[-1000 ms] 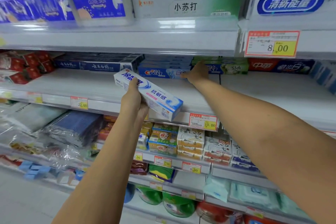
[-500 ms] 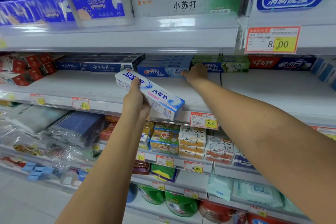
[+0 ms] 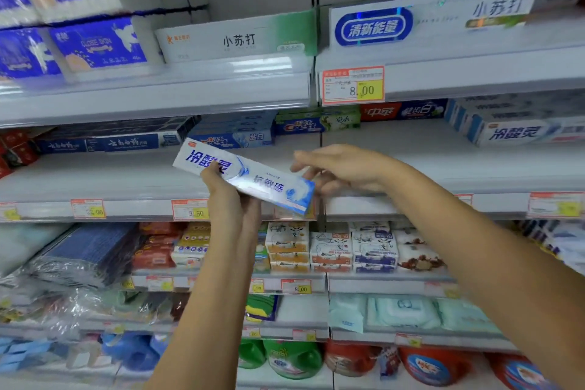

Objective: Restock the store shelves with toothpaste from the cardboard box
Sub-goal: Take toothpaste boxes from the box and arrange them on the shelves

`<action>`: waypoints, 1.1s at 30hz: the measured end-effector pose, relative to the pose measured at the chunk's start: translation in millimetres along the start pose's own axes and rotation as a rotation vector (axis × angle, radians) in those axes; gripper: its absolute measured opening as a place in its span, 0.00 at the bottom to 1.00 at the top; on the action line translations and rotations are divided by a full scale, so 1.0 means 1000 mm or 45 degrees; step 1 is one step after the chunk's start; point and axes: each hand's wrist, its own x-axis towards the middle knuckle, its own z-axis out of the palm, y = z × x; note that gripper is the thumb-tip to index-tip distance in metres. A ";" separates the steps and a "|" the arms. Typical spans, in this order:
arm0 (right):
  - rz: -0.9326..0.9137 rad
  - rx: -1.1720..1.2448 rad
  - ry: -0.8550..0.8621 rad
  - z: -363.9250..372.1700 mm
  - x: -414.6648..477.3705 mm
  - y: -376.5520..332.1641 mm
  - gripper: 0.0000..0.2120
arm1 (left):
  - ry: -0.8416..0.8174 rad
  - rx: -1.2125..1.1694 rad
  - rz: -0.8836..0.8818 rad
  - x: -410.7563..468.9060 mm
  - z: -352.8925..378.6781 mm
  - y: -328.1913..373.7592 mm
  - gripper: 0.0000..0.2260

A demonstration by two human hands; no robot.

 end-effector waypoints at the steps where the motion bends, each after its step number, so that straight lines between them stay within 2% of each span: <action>1: 0.034 -0.017 -0.072 -0.006 -0.020 0.005 0.20 | -0.001 -0.047 -0.016 -0.008 0.006 -0.009 0.08; 4: 0.061 0.039 -0.127 -0.024 -0.061 0.026 0.18 | -0.011 0.027 -0.084 -0.028 0.029 -0.039 0.11; 6: 0.063 0.048 0.020 -0.033 -0.080 0.038 0.18 | -0.078 0.086 -0.129 -0.043 0.045 -0.063 0.11; 9: 0.048 -0.109 0.302 -0.054 -0.107 0.052 0.17 | -0.201 0.099 -0.240 -0.067 0.071 -0.099 0.10; 13: 0.054 -0.179 0.494 -0.101 -0.155 0.064 0.15 | -0.332 0.274 -0.301 -0.085 0.092 -0.130 0.04; 17: 0.074 -0.248 0.717 -0.157 -0.214 0.079 0.12 | -0.533 0.720 -0.222 -0.090 0.104 -0.154 0.17; 20: 0.086 -0.315 0.846 -0.194 -0.250 0.091 0.10 | -0.601 1.042 -0.090 -0.095 0.118 -0.170 0.27; 22: 0.114 -0.335 0.978 -0.221 -0.278 0.100 0.12 | -0.665 1.241 0.025 -0.097 0.134 -0.187 0.27; 27: 0.173 -0.409 1.254 -0.287 -0.341 0.124 0.15 | -0.952 1.729 0.351 -0.108 0.179 -0.246 0.19; 30: 0.208 -0.365 1.347 -0.320 -0.366 0.144 0.16 | -1.062 2.001 0.538 -0.115 0.202 -0.285 0.21; 33: 0.283 -0.396 1.415 -0.352 -0.379 0.161 0.18 | -1.057 2.181 0.589 -0.110 0.220 -0.319 0.26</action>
